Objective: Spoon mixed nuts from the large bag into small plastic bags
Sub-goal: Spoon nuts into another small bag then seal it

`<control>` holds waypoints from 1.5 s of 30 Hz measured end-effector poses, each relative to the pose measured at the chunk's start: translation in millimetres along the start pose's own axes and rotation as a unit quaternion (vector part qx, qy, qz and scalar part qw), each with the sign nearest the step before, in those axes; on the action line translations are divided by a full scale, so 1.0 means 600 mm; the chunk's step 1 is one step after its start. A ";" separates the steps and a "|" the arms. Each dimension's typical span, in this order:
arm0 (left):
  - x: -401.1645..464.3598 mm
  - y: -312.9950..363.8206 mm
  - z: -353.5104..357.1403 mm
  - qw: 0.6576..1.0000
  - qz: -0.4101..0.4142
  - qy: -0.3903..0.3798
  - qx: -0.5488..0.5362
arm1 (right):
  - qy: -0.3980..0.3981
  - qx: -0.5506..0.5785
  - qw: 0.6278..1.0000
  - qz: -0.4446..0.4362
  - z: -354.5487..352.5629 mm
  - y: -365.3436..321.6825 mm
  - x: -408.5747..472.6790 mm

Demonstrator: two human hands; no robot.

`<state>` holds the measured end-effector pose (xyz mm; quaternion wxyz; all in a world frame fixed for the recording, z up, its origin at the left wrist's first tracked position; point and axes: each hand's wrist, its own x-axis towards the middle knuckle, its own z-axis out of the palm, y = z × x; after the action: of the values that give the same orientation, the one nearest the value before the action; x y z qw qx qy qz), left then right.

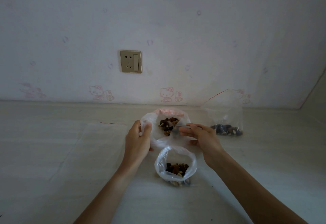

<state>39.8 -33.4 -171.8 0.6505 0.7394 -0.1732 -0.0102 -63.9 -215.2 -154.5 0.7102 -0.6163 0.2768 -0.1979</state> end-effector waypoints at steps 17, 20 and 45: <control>-0.056 0.020 -0.059 0.986 0.072 0.027 0.151 | -0.093 0.011 0.993 -0.070 -0.110 -0.062 -0.105; -0.089 0.025 -0.057 0.987 0.064 -0.032 0.144 | -0.110 0.018 0.992 -0.059 -0.129 -0.058 -0.131; -0.128 0.052 -0.048 0.969 0.053 -0.120 0.209 | -0.119 -0.382 0.843 -0.361 -0.129 -0.076 -0.200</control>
<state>-32.9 11.7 -153.1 0.4554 0.8424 -0.2867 -0.0278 -203.0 -207.1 -98.5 0.3248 -0.9137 0.0022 -0.2443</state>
